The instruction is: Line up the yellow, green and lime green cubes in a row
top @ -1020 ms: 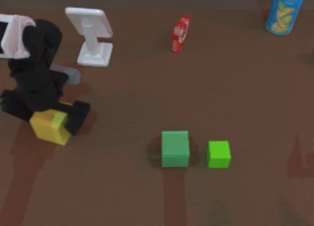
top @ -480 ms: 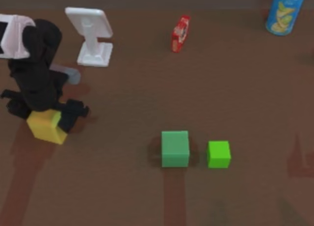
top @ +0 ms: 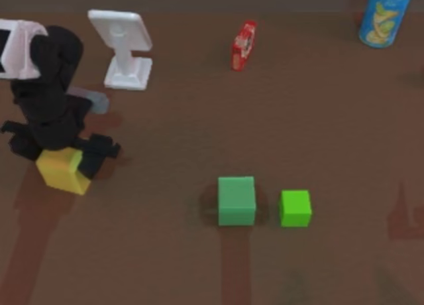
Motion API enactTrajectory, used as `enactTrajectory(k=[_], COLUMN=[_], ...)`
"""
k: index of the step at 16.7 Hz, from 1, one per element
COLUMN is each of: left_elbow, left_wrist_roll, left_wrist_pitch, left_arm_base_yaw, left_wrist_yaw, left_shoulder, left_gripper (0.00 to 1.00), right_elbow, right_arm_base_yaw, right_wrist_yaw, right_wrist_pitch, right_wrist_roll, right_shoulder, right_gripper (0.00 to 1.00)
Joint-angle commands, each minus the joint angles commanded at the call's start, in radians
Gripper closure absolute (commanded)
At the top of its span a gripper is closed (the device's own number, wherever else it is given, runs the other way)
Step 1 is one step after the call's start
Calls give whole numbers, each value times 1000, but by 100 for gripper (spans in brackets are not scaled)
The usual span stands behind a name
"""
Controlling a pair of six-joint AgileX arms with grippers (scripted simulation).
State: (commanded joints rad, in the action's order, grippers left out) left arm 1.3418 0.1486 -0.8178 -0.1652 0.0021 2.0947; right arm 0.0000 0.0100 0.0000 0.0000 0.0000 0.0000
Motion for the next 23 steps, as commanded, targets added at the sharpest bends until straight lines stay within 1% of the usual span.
enactTrajectory(k=[4, 11, 17, 20, 23], left_elbow=[16, 146, 154, 159, 163], left_wrist_roll=[0, -2, -3, -69, -225], left_wrist_pitch=[-22, -240, -252, -260, -277], left_arm_base_yaw=[-1, 15, 10, -35, -130], left_wrist_yaw=[2, 1, 1, 0, -1], left_shoulder=[-19, -102, -106, -109, -114], left_gripper=[100, 100, 100, 100, 100], right_elbow=[0, 0, 0, 0, 0], right_arm_base_yaw=[0, 0, 0, 0, 0], right_wrist_yaw=[0, 0, 0, 0, 0], right_wrist_pitch=[0, 0, 0, 0, 0], right_wrist_roll=[0, 0, 0, 0, 0], right_shoulder=[0, 0, 0, 0, 0], right_gripper=[0, 0, 0, 0, 0])
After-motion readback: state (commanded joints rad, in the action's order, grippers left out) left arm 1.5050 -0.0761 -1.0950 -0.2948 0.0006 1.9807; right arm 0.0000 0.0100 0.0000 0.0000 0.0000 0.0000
